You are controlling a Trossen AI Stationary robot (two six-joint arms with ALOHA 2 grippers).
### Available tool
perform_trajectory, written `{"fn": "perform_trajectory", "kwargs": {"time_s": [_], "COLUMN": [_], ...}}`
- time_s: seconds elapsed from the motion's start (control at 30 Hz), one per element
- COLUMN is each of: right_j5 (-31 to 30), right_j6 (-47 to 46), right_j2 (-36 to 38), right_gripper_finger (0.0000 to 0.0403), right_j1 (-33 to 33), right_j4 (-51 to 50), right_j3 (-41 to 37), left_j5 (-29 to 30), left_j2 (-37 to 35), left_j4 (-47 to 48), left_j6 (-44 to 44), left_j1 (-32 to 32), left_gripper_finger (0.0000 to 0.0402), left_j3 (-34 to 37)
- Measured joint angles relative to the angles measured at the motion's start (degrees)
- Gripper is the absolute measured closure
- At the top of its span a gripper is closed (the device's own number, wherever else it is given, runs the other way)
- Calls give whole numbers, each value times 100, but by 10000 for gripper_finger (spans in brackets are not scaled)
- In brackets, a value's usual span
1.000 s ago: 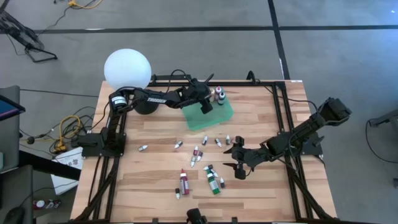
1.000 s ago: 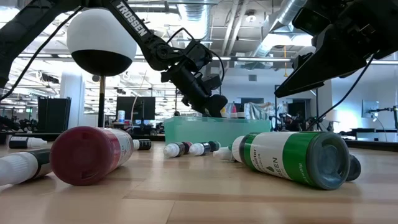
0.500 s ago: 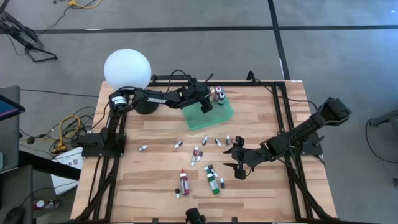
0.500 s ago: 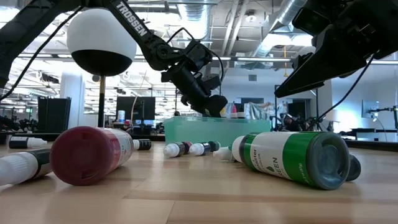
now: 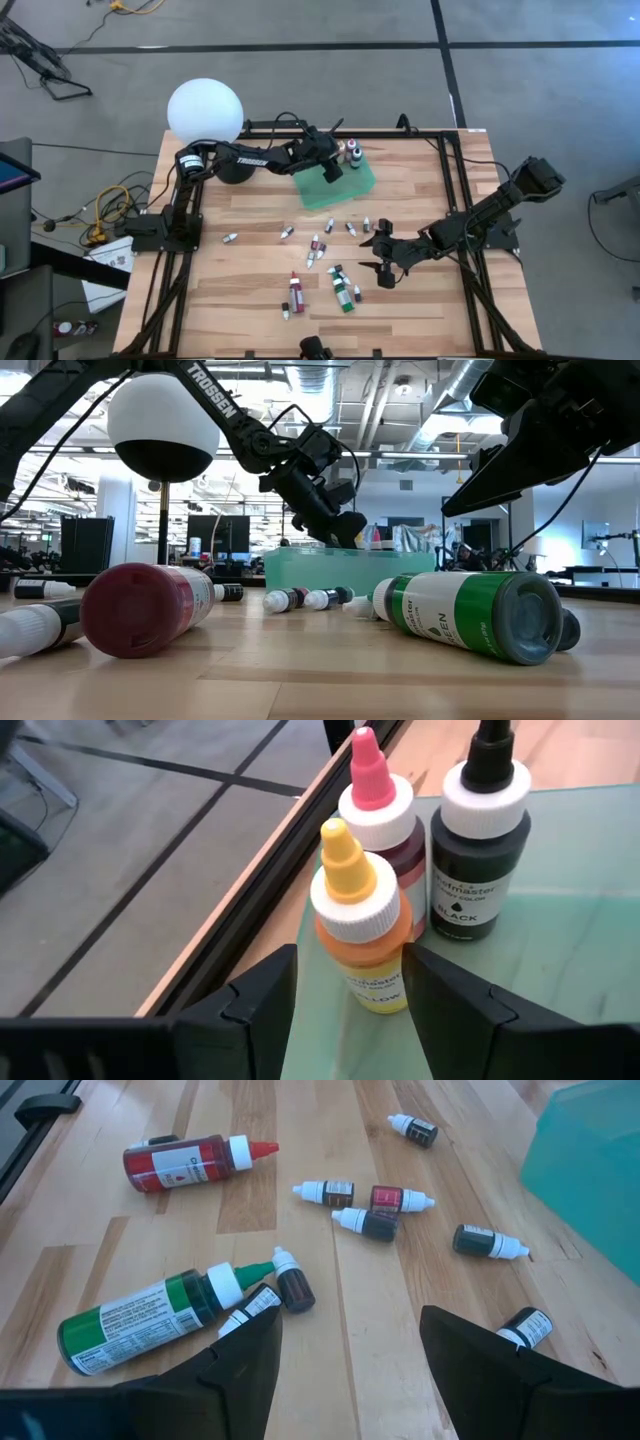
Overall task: Pick & Place food coloring
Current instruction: Put the yellow food coloring bottle into the green bin, then put the green food coloring bottle into the green bin
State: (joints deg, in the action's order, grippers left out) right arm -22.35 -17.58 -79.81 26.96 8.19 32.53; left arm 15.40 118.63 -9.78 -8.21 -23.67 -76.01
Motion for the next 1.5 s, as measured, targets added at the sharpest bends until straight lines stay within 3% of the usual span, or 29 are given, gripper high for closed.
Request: {"fn": "perform_trajectory", "kwargs": {"time_s": [0.63, 0.87, 1.23, 1.37, 1.5], "right_j5": [2, 0, 0, 2, 37], "right_j6": [2, 2, -28, -176, -311], "right_j2": [-2, -2, -2, -2, -2], "right_gripper_finger": [173, 173, 173, 173, 173], "right_j1": [-2, -4, -2, -1, 0], "right_j4": [-7, -19, -7, 51, 240], "right_j3": [0, 0, 2, 0, 0], "left_j5": [154, -99, -361, -365, -361], "left_j2": [-36, -512, -2238, -3257, -4546], "left_j4": [190, 999, 2959, 2932, 2230], "left_j6": [-73, -107, -154, -115, 152], "left_j1": [89, 134, 651, 1058, 1492], "left_gripper_finger": [225, 225, 225, 225, 225], "left_j3": [2, 2, 214, 1008, 2235]}}
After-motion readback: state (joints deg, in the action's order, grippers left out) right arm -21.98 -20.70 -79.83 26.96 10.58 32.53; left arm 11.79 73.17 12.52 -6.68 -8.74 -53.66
